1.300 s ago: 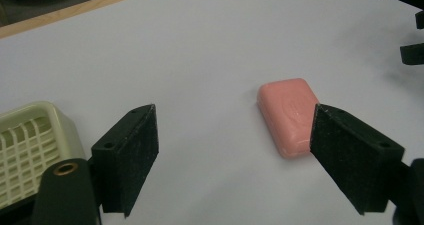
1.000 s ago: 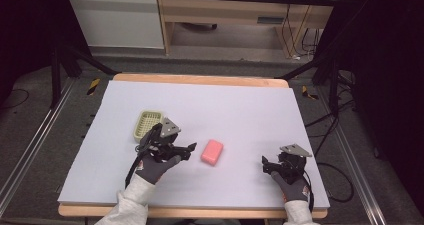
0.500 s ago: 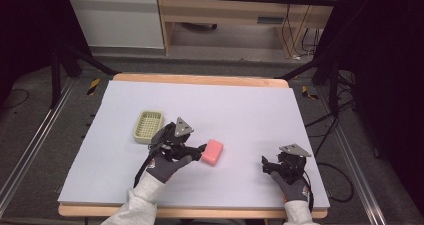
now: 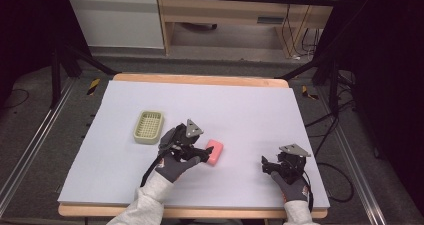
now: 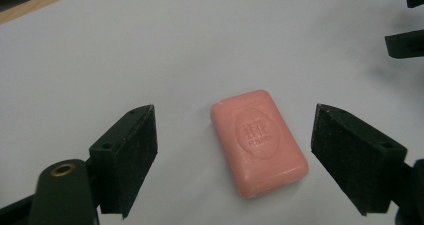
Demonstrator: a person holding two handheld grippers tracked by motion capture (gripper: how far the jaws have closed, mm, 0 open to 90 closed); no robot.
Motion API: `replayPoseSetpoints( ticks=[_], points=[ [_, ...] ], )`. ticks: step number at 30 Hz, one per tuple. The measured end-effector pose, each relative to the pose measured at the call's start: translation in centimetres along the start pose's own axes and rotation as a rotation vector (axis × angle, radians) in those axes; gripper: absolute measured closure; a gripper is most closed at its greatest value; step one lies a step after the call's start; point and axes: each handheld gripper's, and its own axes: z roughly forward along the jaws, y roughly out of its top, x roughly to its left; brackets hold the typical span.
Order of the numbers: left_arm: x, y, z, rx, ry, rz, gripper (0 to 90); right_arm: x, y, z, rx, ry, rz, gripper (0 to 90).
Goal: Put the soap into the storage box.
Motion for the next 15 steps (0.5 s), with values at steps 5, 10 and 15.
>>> replayPoseSetpoints(
  ticks=[5, 10, 15],
  points=[
    [-0.3, 0.0, 0.8, 0.017, -0.004, 0.008, 17.8, 0.0, 0.0, 0.0, 0.000, -0.002, 0.000, 6.2],
    [-0.7, 0.0, 1.5, 0.027, -0.008, 0.010, 17.6, 0.0, 0.0, 0.0, 0.002, -0.002, -0.005, 6.2],
    [-1.0, -0.2, 2.4, 0.058, 0.002, 0.023, 17.5, 0.1, 0.0, 0.1, 0.003, -0.002, -0.006, 6.2]
  ],
)
